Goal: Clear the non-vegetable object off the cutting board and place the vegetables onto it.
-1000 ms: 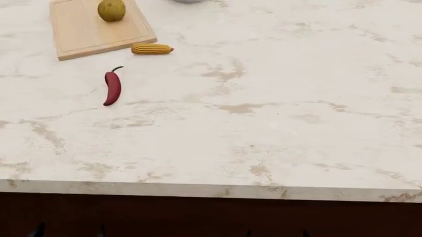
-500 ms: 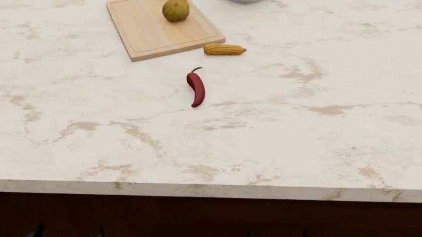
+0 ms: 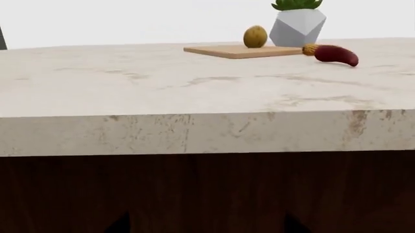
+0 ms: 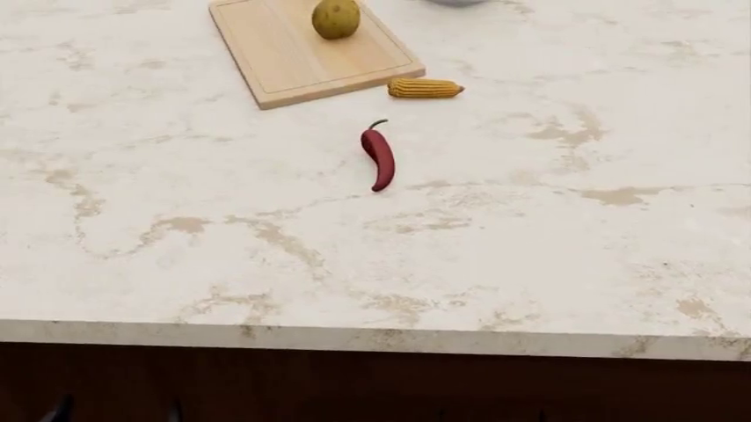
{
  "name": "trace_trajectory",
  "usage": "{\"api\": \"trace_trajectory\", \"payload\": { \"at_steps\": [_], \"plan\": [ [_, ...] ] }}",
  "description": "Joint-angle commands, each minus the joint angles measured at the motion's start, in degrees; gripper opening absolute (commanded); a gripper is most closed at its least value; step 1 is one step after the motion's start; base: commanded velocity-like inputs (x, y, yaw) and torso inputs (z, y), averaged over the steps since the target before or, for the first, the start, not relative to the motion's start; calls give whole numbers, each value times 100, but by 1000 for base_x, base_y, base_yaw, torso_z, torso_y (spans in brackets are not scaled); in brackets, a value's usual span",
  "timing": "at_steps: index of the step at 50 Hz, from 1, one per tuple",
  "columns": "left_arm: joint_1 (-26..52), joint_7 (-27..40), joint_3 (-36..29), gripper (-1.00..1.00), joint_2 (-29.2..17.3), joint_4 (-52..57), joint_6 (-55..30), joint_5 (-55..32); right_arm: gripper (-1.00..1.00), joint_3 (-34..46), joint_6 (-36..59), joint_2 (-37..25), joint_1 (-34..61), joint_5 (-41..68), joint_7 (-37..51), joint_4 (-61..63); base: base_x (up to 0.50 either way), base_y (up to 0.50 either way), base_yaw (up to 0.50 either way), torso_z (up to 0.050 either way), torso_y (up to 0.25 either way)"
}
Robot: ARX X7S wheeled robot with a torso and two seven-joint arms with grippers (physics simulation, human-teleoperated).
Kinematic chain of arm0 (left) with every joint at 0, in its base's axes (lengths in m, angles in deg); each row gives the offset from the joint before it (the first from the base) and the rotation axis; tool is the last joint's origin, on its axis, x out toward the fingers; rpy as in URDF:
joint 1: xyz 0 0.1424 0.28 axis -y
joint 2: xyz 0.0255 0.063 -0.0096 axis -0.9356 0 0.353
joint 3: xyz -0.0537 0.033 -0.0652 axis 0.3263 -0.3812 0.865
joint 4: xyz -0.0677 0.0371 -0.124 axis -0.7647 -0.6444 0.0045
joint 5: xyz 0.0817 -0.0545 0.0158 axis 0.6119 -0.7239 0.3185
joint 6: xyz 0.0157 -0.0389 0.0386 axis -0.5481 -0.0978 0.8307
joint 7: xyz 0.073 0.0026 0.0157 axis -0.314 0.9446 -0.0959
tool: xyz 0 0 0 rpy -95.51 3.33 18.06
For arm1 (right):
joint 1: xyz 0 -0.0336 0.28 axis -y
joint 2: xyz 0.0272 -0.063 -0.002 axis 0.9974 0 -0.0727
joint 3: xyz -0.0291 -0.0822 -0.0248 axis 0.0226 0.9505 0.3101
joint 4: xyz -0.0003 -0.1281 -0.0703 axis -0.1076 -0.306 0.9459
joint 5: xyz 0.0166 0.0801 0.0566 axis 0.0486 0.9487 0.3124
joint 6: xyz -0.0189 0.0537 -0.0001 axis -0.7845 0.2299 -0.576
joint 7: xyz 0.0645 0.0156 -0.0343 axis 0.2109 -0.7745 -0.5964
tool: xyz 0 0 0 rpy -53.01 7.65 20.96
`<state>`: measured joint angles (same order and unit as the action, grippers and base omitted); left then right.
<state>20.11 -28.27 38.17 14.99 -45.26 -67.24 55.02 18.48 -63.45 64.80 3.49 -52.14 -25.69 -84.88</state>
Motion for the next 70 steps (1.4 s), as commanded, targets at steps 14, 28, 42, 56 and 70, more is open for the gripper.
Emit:
{"api": "trace_trajectory", "payload": {
  "at_steps": [14,28,42,56,70],
  "plan": [
    [155,29,436,100,-338,2706,-2294,-722,100,55,2635,-251,86,-323,289,2779,0,0,0,0,0],
    [773,275,647,100,-489,3333,-3308,-1046,100,116,4403,-456,1097,-159,140,3866,0,0,0,0,0],
    [1982,304,814,100,-648,3180,-4367,-1480,100,180,5678,-815,2488,-87,-178,3787,0,0,0,0,0],
    [3509,498,680,100,-574,2139,-5266,-1504,100,249,6316,-988,4133,287,-858,2824,0,0,0,0,0],
    [4951,214,81,100,-605,762,-5233,-1317,100,218,6224,-1215,5282,493,-1449,1309,0,0,0,0,0]
  ]
}}
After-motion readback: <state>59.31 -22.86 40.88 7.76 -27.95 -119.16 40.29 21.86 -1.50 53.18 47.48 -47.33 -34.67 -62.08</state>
